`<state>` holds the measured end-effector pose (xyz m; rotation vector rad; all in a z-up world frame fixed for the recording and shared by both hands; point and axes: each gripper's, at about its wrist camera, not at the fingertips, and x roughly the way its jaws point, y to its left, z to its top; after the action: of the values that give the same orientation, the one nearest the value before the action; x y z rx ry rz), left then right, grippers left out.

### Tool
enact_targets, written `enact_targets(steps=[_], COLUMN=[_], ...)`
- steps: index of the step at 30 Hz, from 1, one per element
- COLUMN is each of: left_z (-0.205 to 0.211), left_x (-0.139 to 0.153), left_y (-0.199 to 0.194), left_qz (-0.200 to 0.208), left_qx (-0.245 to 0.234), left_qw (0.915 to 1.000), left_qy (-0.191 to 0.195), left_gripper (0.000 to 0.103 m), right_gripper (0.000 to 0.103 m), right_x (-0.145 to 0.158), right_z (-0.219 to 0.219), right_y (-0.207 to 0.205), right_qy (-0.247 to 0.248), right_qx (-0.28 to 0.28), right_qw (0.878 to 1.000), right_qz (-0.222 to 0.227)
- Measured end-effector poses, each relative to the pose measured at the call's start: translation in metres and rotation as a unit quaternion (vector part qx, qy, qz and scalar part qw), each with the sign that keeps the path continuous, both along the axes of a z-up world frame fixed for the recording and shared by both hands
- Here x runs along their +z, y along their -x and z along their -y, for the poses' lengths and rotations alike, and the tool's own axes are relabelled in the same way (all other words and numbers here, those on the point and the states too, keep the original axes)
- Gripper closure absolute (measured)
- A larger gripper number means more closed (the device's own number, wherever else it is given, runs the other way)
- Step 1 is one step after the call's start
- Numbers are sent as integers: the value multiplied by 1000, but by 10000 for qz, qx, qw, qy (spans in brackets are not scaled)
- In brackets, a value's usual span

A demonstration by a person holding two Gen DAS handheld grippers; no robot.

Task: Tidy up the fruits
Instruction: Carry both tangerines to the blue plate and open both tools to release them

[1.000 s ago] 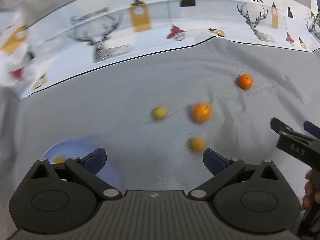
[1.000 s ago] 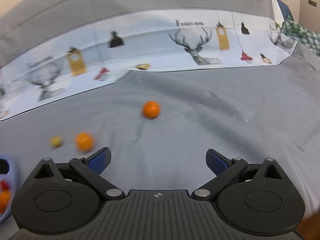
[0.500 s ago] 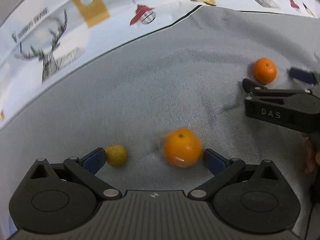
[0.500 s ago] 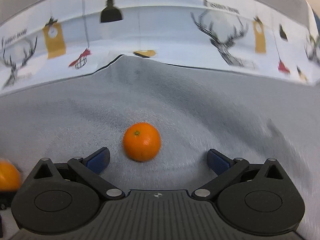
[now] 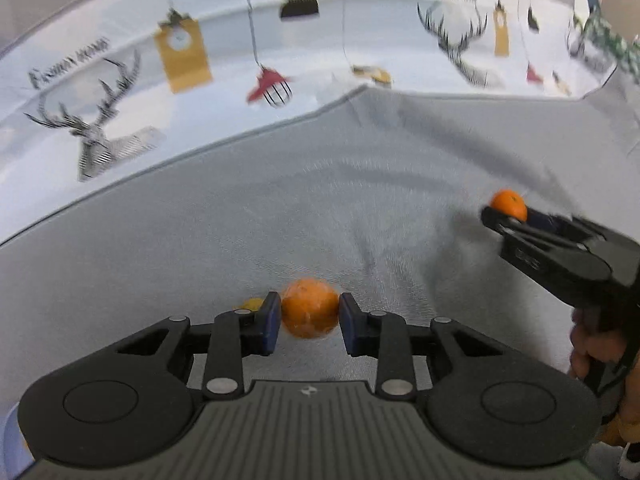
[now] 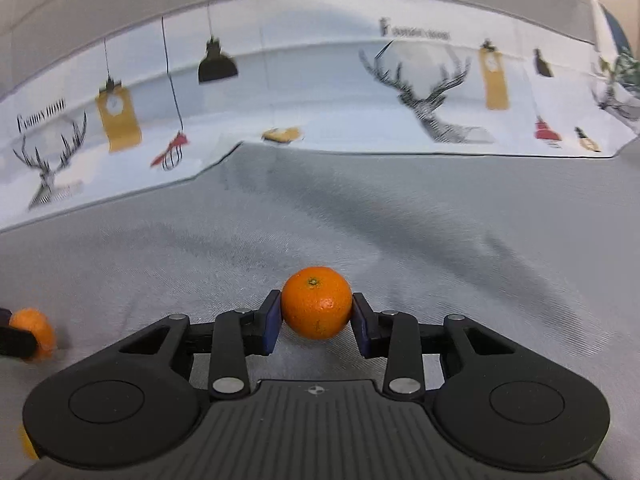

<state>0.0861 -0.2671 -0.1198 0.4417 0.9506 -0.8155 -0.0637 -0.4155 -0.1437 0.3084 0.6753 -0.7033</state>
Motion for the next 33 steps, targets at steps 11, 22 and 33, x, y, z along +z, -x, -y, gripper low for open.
enact_targets(steps=[11,22,33], left_z=[-107,-163,-305], left_x=[71,108,153], left_y=[42,46,47], left_qz=[131,95,288], left_qx=[417,915,1930], left_qw=[9982,9932,9767], left_qy=[407,707,889], left_gripper=[70,72,100], right_gripper=[65,65,65], right_x=[71,110,145], right_z=[-76,-154,-277], right_y=[66,71,47], right_qy=[148,156,-170], right_qx=[24,578,1833], right_qw=[9976,9963,9798], right_qz=[677,609,786])
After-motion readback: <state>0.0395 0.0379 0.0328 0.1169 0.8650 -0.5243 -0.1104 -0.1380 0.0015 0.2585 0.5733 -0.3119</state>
